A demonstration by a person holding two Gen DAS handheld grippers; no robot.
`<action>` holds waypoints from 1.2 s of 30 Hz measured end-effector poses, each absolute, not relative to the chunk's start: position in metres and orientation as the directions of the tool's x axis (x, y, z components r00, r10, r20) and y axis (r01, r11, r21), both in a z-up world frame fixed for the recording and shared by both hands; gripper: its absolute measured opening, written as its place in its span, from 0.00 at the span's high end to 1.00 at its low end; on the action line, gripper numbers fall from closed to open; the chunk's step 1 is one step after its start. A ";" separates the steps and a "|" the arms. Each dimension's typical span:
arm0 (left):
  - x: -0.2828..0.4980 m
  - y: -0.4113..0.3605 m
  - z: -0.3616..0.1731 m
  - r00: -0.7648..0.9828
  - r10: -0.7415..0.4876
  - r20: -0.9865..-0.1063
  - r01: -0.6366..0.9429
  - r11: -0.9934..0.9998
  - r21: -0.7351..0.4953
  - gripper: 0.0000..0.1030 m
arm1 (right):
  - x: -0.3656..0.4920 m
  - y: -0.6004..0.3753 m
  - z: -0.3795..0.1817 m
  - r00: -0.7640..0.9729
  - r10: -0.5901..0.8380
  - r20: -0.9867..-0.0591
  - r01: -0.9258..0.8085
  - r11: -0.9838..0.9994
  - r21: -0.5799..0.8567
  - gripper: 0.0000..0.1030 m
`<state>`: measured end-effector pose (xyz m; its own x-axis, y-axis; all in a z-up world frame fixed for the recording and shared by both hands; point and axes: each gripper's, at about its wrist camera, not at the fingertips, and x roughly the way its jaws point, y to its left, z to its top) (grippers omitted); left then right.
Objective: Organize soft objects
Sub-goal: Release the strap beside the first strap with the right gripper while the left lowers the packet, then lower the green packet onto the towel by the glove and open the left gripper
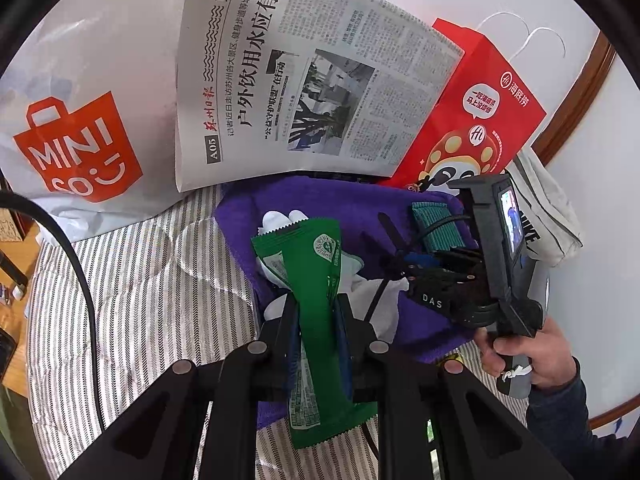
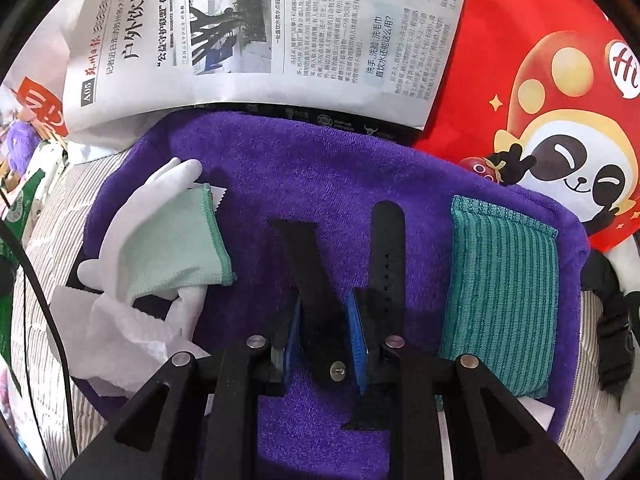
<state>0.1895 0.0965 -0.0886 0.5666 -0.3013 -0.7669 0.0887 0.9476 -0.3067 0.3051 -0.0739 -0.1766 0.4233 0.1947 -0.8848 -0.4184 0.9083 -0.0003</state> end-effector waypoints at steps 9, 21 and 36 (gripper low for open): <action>0.187 0.097 -0.089 0.558 -0.296 -0.775 0.085 0.950 -0.301 0.84 | 0.298 -0.094 -0.173 0.369 0.256 -0.894 -0.439 0.896 0.075 0.61; 0.189 0.078 -0.074 0.558 -0.307 -0.771 0.104 0.948 -0.301 0.84 | 0.283 -0.127 -0.126 0.429 0.268 -0.863 -0.390 0.916 0.092 0.61; 0.276 0.018 -0.080 0.533 -0.351 -0.770 0.179 0.936 -0.303 0.84 | 0.227 -0.203 -0.087 0.508 0.268 -0.818 -0.368 0.927 0.075 0.57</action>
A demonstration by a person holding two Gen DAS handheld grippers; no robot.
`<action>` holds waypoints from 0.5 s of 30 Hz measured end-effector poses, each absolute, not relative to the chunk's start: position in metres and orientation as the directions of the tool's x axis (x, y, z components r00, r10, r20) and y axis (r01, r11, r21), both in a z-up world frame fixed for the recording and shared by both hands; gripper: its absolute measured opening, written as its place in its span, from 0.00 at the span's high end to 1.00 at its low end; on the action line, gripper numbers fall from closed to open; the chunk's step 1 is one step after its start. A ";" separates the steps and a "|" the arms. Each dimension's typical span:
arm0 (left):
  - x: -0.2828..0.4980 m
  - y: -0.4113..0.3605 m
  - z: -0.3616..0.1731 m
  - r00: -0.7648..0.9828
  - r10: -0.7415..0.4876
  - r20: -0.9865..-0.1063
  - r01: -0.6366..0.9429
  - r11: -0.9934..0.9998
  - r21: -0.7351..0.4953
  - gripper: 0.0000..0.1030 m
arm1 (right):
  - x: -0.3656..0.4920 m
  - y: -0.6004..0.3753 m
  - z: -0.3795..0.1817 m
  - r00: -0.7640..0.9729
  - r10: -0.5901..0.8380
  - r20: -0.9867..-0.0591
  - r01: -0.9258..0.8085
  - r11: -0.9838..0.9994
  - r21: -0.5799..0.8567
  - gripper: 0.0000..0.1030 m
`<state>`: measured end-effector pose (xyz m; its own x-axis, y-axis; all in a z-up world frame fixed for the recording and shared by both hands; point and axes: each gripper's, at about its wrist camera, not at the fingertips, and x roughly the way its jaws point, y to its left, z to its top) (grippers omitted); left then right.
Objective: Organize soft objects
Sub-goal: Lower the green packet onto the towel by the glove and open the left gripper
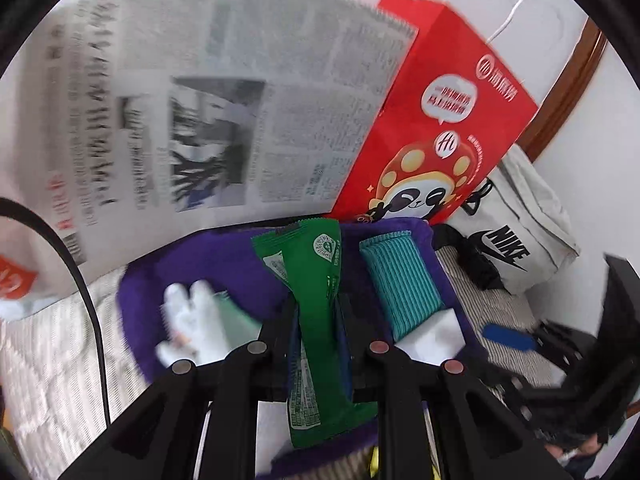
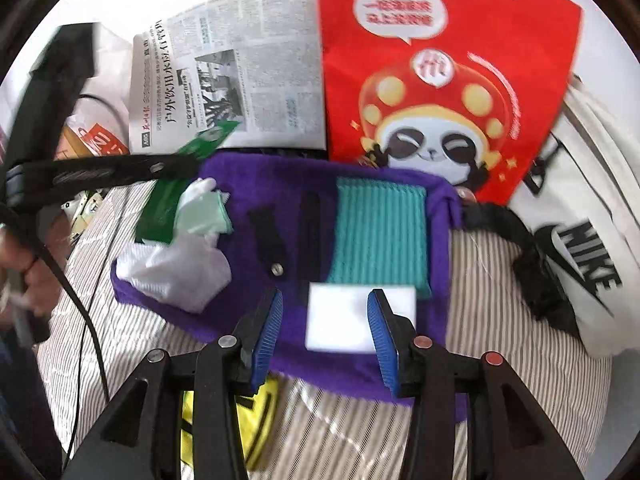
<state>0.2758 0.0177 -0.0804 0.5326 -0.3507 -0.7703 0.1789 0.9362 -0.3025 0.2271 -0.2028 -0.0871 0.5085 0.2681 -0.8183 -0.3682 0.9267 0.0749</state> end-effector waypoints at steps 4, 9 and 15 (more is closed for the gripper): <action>0.297 0.006 -0.112 0.503 -0.327 -0.800 0.167 0.945 -0.281 0.84 | 0.223 -0.213 -0.100 0.507 0.273 -0.818 -0.346 0.933 0.097 0.57; 0.311 -0.005 -0.139 0.470 -0.266 -0.842 0.141 0.964 -0.226 0.84 | 0.219 -0.222 -0.110 0.500 0.270 -0.823 -0.336 0.936 0.103 0.57; 0.318 -0.012 -0.160 0.427 -0.208 -0.880 0.125 0.977 -0.171 0.82 | 0.215 -0.224 -0.115 0.485 0.286 -0.826 -0.348 0.930 0.119 0.57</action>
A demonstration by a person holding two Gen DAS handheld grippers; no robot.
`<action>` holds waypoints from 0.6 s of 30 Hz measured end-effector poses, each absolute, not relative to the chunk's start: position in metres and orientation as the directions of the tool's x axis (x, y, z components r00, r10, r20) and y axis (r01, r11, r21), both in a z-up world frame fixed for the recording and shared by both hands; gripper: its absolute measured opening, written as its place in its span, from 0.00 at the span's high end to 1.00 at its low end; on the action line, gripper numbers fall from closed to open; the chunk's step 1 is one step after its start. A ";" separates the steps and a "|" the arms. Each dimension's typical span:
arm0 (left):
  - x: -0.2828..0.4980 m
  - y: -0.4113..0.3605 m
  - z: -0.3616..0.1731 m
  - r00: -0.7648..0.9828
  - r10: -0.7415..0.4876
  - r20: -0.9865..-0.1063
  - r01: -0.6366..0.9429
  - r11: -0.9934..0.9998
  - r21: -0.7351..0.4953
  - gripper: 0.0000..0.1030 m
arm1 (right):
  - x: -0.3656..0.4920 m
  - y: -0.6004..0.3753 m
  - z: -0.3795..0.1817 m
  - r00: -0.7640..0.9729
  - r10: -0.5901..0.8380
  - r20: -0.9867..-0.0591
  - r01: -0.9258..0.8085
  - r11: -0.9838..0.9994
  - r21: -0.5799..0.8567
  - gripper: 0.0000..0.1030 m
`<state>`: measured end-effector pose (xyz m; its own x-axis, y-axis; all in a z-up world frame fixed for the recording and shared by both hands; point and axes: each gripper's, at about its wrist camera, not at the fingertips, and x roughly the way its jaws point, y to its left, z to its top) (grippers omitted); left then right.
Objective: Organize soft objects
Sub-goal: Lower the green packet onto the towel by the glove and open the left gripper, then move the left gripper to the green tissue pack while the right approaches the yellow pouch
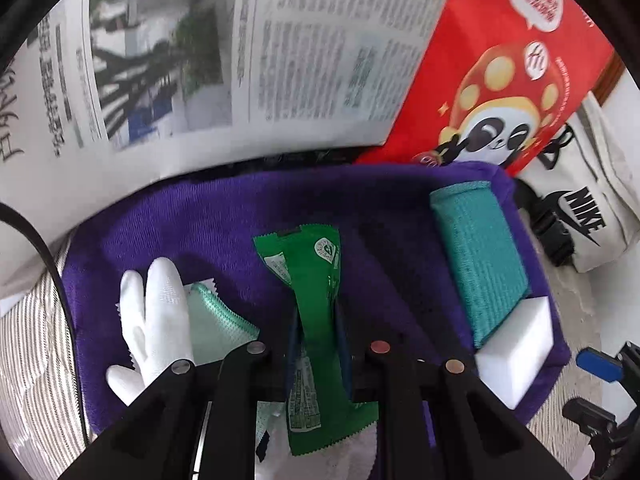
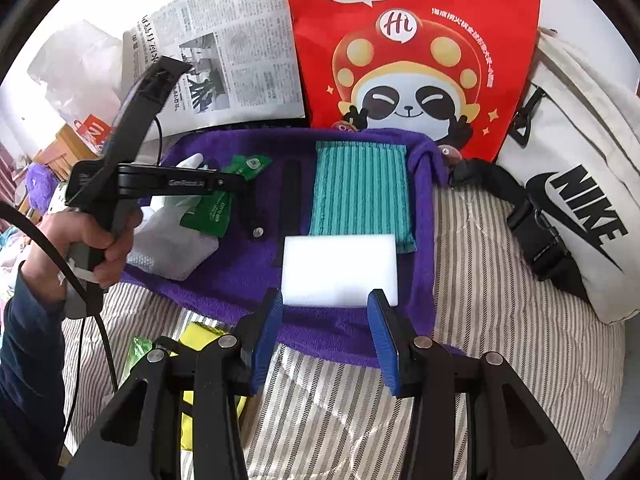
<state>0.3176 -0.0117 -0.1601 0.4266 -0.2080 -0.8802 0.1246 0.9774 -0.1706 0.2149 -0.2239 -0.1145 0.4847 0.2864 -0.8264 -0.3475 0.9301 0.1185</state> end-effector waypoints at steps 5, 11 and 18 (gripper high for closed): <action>0.319 -0.017 -0.163 0.425 -0.181 -0.887 0.121 0.982 -0.142 0.77 | 0.211 -0.226 -0.119 0.477 0.282 -0.832 -0.345 0.931 0.118 0.57; 0.321 -0.032 -0.166 0.409 -0.193 -0.892 0.133 0.979 -0.151 0.61 | 0.206 -0.230 -0.119 0.476 0.282 -0.833 -0.346 0.931 0.118 0.57; 0.310 -0.046 -0.164 0.406 -0.198 -0.892 0.141 0.978 -0.153 0.51 | 0.195 -0.230 -0.105 0.500 0.280 -0.819 -0.346 0.932 0.107 0.56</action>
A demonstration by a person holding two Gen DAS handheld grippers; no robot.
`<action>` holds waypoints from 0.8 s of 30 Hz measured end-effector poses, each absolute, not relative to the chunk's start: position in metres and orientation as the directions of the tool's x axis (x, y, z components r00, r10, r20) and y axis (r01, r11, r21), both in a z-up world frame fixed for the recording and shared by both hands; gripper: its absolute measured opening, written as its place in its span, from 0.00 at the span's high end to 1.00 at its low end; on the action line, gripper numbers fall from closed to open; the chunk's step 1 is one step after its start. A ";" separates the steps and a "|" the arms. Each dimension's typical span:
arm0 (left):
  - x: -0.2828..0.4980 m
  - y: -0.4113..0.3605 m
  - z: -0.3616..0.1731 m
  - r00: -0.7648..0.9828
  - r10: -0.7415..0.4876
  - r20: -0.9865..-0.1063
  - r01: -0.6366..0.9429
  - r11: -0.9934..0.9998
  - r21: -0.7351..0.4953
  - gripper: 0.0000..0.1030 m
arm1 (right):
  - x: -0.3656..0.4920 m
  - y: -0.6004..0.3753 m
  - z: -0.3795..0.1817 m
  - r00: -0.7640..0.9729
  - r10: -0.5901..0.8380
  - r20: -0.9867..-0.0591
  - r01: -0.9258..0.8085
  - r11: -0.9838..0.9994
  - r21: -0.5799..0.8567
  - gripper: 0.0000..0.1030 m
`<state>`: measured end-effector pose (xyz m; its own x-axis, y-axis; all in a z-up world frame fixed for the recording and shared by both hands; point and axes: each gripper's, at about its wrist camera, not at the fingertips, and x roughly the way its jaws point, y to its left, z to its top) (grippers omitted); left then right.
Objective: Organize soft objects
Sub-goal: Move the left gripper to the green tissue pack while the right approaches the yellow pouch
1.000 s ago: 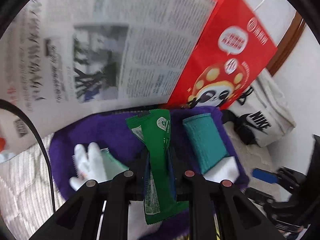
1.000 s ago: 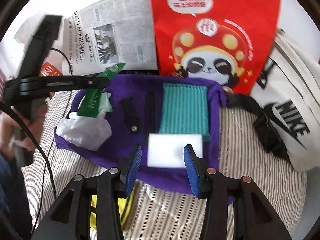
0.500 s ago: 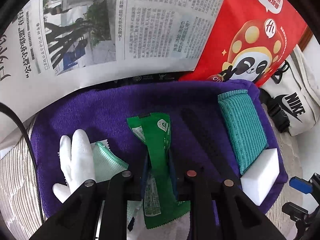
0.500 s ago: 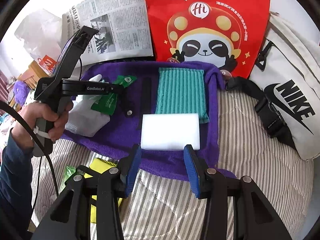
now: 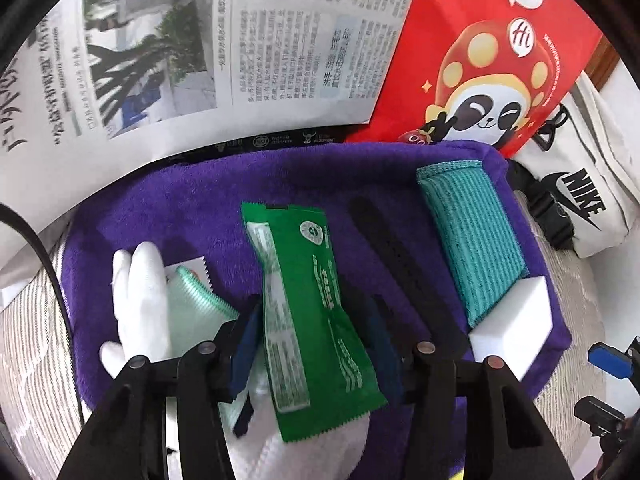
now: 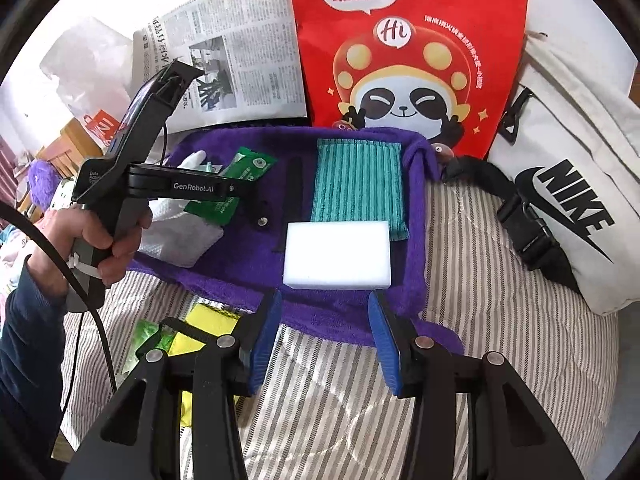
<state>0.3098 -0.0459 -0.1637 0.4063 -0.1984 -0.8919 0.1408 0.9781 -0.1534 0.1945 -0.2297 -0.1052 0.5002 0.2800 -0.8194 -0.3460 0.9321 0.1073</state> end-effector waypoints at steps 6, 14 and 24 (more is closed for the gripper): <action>0.287 -0.044 -0.136 0.440 -0.252 -0.862 0.147 0.967 -0.208 0.51 | 0.175 -0.225 -0.101 0.502 0.283 -0.817 -0.342 0.933 0.113 0.55; 0.242 -0.044 -0.093 0.508 -0.262 -0.820 0.184 0.964 -0.194 0.46 | 0.142 -0.229 -0.094 0.512 0.294 -0.807 -0.322 0.937 0.136 0.52; 0.148 -0.006 -0.103 0.490 -0.224 -0.842 0.170 0.972 -0.160 0.41 | 0.101 -0.222 -0.107 0.489 0.300 -0.819 -0.312 0.937 0.157 0.48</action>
